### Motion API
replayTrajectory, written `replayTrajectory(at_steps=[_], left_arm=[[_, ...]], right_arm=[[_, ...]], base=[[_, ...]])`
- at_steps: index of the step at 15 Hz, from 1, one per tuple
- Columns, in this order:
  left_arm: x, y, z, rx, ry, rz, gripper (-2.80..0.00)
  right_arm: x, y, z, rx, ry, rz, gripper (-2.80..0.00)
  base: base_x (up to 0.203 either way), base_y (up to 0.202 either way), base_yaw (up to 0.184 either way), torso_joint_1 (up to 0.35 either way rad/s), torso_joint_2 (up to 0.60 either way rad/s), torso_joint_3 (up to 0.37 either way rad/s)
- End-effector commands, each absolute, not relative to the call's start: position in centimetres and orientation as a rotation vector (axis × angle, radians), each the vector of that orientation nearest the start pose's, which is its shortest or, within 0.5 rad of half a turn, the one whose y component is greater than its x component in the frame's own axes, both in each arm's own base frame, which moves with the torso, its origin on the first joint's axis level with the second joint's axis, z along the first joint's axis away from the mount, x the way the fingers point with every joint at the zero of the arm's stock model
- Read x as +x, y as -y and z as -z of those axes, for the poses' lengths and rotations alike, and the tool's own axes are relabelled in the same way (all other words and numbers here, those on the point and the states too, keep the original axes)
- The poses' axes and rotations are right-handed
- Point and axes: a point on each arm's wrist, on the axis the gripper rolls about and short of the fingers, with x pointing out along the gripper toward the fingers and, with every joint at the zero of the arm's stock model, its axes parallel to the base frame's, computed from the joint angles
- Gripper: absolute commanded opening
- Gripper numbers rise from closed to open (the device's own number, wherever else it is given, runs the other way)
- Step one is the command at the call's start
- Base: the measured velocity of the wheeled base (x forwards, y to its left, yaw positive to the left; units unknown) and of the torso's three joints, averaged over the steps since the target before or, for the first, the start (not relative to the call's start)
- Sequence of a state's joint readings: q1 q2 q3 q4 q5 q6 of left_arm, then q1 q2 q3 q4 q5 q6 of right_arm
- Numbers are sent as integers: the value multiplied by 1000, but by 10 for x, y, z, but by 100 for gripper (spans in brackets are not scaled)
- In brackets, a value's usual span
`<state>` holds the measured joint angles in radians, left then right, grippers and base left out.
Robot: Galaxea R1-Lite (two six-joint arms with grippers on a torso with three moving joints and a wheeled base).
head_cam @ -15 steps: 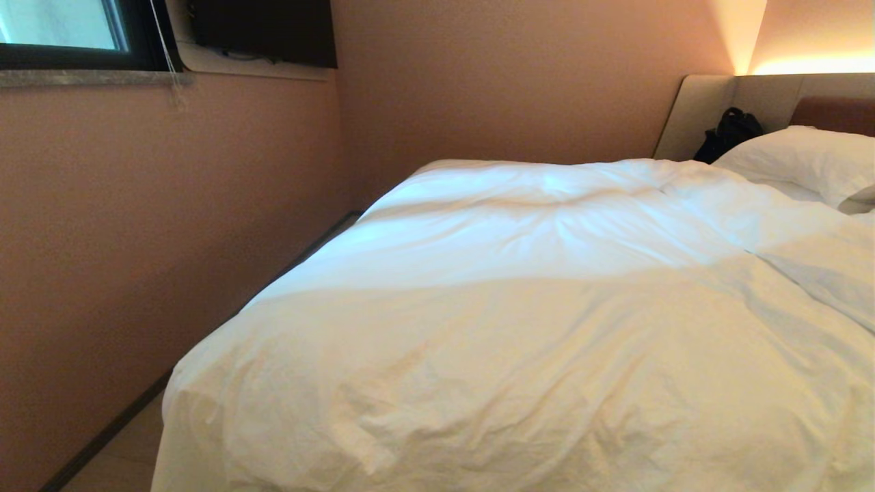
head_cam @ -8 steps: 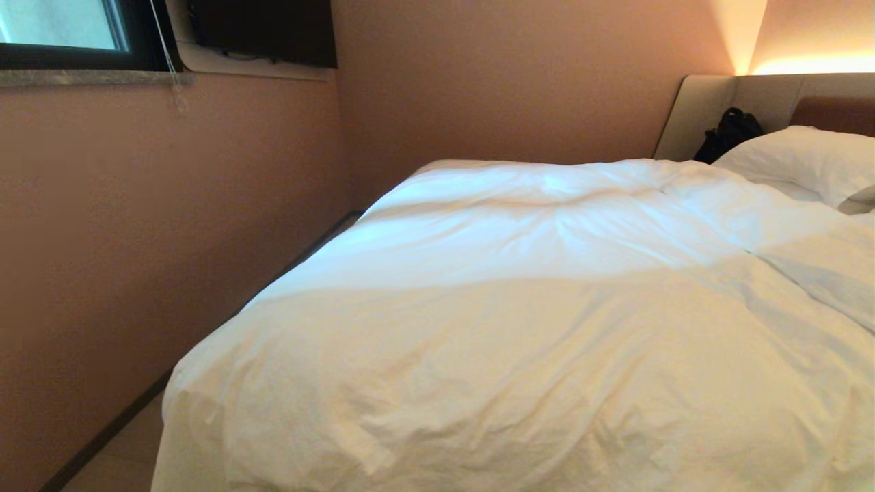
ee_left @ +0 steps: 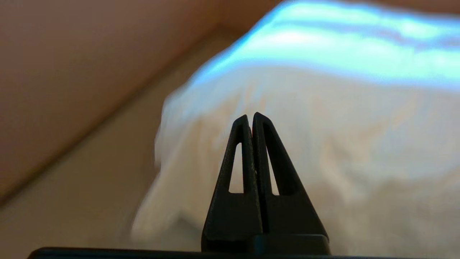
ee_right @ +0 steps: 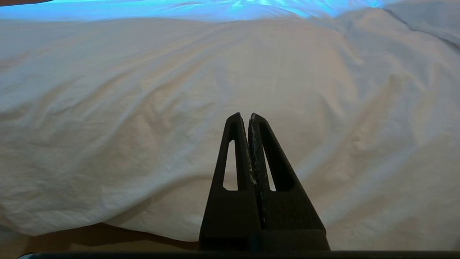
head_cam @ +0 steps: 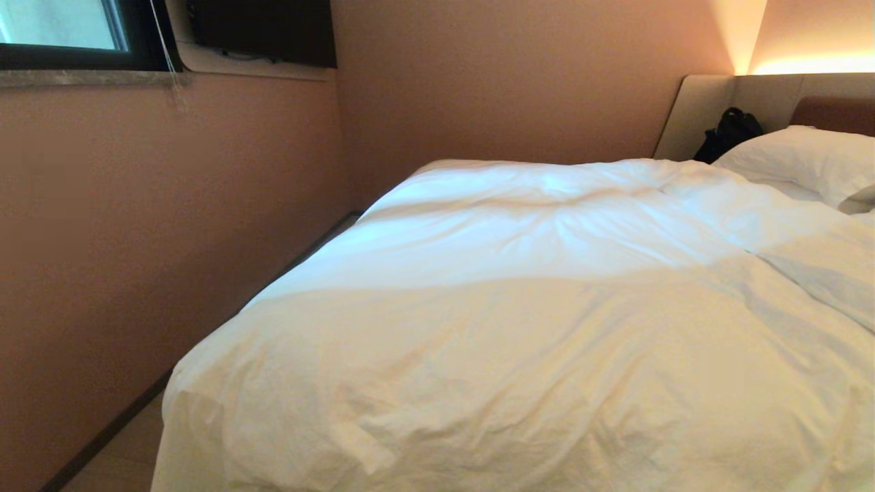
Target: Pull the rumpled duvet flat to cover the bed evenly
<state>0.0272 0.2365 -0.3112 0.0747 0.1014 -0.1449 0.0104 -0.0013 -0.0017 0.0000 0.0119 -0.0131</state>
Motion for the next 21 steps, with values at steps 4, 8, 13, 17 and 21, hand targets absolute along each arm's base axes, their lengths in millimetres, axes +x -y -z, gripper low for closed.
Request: replayTrajectory(at_steps=[4,8,13,17,21], left_arm=[[-15,-2,-145,-40,138,-133,-280],[-28,-1,-151,-36,169,-56,-280],[-45,3,-148,-75,75,104,-280],[-50,4,-134,-28,108,146,-280],[-47,3,-126,53,93,115,-280]], right_arm=[[-23,0,-76,-14,2,-23,-280],[-23,0,-76,-14,2,-23,-280],[-23,0,-76,-14,2,-23,-280],[-23,0,-76,-14,2,-22,-280],[-23,0,-76,-14,2,-23,-280]], base=[[0,0,0,0,0,0],[0,0,0,0,0,0],[0,0,0,0,0,0],[0,0,0,0,0,0],[0,0,0,0,0,0]])
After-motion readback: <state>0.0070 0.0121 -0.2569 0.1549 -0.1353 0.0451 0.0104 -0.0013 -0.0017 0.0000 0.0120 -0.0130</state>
